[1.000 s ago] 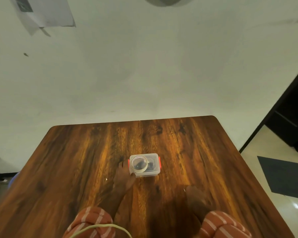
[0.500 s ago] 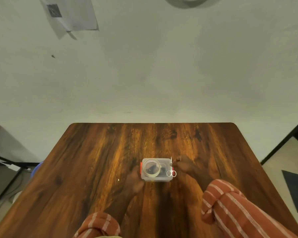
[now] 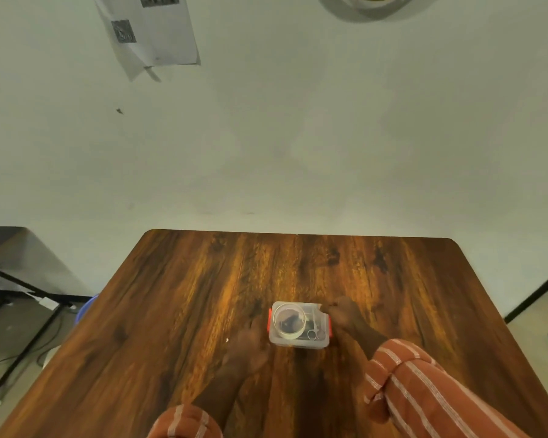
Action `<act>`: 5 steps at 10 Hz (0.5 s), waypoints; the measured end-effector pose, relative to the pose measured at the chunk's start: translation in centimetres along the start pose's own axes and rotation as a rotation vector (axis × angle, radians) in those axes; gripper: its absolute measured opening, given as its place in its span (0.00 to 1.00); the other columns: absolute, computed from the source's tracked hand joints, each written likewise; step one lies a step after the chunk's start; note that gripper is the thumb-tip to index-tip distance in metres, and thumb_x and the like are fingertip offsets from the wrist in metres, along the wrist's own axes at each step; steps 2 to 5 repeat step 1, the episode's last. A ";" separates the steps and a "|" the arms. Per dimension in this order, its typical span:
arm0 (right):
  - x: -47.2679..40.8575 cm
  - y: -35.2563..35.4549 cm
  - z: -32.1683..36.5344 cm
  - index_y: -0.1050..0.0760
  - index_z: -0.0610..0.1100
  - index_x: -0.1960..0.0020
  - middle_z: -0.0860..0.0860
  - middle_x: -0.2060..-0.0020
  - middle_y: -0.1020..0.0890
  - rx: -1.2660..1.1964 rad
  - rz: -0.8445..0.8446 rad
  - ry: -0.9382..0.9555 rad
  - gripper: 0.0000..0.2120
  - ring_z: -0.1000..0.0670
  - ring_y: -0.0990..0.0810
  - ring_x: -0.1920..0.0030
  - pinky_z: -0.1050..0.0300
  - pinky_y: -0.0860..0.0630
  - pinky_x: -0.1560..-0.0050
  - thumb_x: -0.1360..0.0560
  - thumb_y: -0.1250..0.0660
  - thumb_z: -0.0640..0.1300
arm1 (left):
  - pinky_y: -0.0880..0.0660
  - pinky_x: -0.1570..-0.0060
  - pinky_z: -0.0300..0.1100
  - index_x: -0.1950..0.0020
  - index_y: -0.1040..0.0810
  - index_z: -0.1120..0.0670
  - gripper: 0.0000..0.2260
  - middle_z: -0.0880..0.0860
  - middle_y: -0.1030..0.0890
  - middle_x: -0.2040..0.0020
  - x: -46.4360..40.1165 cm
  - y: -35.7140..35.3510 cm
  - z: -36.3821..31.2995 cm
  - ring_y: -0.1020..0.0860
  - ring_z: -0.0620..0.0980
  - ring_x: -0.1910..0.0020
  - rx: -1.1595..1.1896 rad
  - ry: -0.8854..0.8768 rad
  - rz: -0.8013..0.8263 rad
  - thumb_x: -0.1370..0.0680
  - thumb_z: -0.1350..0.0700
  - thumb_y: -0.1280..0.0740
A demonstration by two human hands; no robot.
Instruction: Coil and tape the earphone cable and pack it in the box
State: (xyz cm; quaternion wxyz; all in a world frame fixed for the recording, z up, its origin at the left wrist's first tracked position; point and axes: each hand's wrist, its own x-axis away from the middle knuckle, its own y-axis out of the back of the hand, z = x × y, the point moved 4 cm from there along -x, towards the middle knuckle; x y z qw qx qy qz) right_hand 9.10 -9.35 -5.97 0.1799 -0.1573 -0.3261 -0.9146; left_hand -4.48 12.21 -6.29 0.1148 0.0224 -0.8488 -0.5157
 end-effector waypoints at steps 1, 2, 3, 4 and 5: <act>0.6 3.5 4.1 0.19 0.39 0.57 0.44 0.61 0.16 0.015 -0.070 0.138 0.14 0.46 0.18 0.61 0.51 0.21 0.57 0.24 0.32 0.50 | 0.32 0.31 0.48 0.28 0.34 0.50 0.26 0.51 0.28 0.29 -2.2 3.4 -2.3 0.28 0.51 0.31 -0.150 -0.042 -0.152 0.23 0.42 0.38; 0.6 3.5 4.1 0.19 0.39 0.57 0.44 0.61 0.16 0.015 -0.070 0.138 0.14 0.46 0.18 0.61 0.51 0.21 0.57 0.24 0.32 0.50 | 0.32 0.31 0.48 0.28 0.34 0.50 0.26 0.51 0.28 0.29 -2.2 3.4 -2.3 0.28 0.51 0.31 -0.150 -0.042 -0.152 0.23 0.42 0.38; 0.6 3.5 4.1 0.19 0.39 0.57 0.44 0.61 0.16 0.015 -0.070 0.138 0.14 0.46 0.18 0.61 0.51 0.21 0.57 0.24 0.32 0.50 | 0.32 0.31 0.48 0.28 0.34 0.50 0.26 0.51 0.28 0.29 -2.2 3.4 -2.3 0.28 0.51 0.31 -0.150 -0.042 -0.152 0.23 0.42 0.38; 0.6 3.5 4.1 0.19 0.39 0.57 0.44 0.61 0.16 0.015 -0.070 0.138 0.14 0.46 0.18 0.61 0.51 0.21 0.57 0.24 0.32 0.50 | 0.32 0.31 0.48 0.28 0.34 0.50 0.26 0.51 0.28 0.29 -2.2 3.4 -2.3 0.28 0.51 0.31 -0.150 -0.042 -0.152 0.23 0.42 0.38; 0.6 3.5 4.1 0.19 0.39 0.57 0.44 0.61 0.16 0.015 -0.070 0.138 0.14 0.46 0.18 0.61 0.51 0.21 0.57 0.24 0.32 0.50 | 0.32 0.31 0.48 0.28 0.34 0.50 0.26 0.51 0.28 0.29 -2.2 3.4 -2.3 0.28 0.51 0.31 -0.150 -0.042 -0.152 0.23 0.42 0.38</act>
